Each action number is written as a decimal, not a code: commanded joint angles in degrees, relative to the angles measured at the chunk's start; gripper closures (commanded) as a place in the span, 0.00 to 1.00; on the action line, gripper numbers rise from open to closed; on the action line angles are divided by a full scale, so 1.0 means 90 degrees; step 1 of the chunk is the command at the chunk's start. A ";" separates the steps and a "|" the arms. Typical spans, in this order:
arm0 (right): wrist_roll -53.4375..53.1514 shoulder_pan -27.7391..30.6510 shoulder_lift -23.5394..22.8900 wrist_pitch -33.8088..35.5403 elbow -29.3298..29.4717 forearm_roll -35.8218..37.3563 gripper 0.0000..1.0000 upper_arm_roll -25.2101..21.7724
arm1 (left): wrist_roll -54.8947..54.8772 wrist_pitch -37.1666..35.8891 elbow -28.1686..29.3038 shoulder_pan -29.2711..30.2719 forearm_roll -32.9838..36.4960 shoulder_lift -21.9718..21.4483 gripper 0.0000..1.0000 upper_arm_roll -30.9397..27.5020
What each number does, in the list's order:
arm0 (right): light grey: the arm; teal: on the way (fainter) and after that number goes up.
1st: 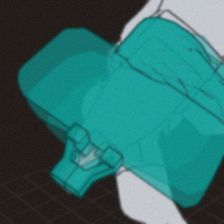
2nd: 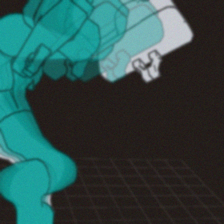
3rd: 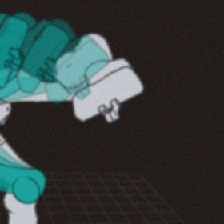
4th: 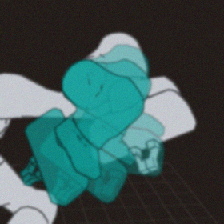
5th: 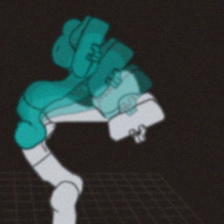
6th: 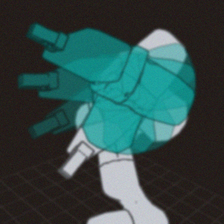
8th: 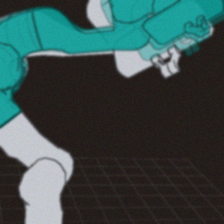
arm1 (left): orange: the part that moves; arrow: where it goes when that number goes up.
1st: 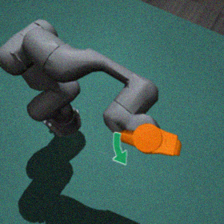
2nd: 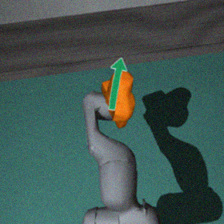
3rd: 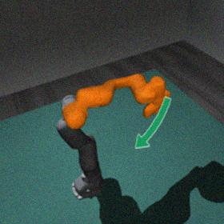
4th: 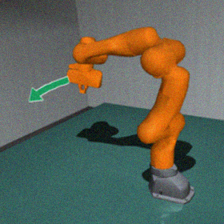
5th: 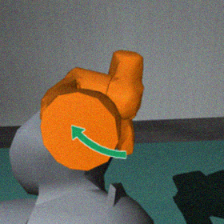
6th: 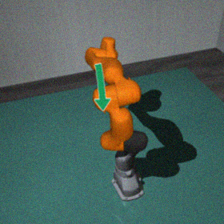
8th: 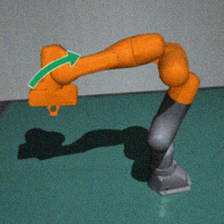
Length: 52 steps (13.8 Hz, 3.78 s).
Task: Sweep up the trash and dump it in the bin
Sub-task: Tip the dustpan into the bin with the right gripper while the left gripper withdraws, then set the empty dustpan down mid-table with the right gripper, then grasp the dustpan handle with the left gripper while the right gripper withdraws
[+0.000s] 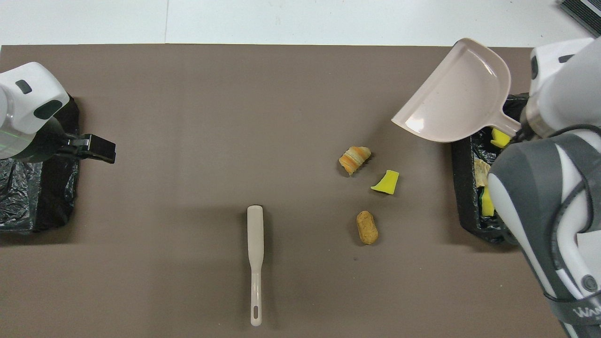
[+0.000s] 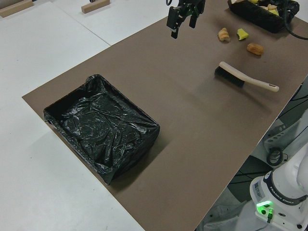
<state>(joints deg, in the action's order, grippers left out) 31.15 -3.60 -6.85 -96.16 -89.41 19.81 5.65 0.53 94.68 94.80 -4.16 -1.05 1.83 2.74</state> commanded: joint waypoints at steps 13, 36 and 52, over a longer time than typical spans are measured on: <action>-0.7249 -0.2226 -0.3543 -0.1463 0.3067 -0.1624 1.00 0.0367 | -0.0049 -0.0070 -0.0016 0.0013 0.0116 -0.0008 0.00 0.0018; -0.8276 -0.2980 -0.3548 -0.2079 0.2405 -0.1566 0.00 0.0368 | -0.0049 -0.0070 -0.0016 0.0013 0.0116 -0.0008 0.00 0.0018; -0.5484 0.0380 0.0231 0.1387 0.1441 -0.1722 0.00 0.0417 | 0.0876 0.2134 0.0033 -0.1225 0.0087 0.1308 0.00 0.0086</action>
<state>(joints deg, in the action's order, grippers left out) -20.56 -1.94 -11.39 -83.64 -68.74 5.62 8.60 4.63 110.08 95.29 -11.41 -1.25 9.98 4.22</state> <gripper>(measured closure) 0.000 0.000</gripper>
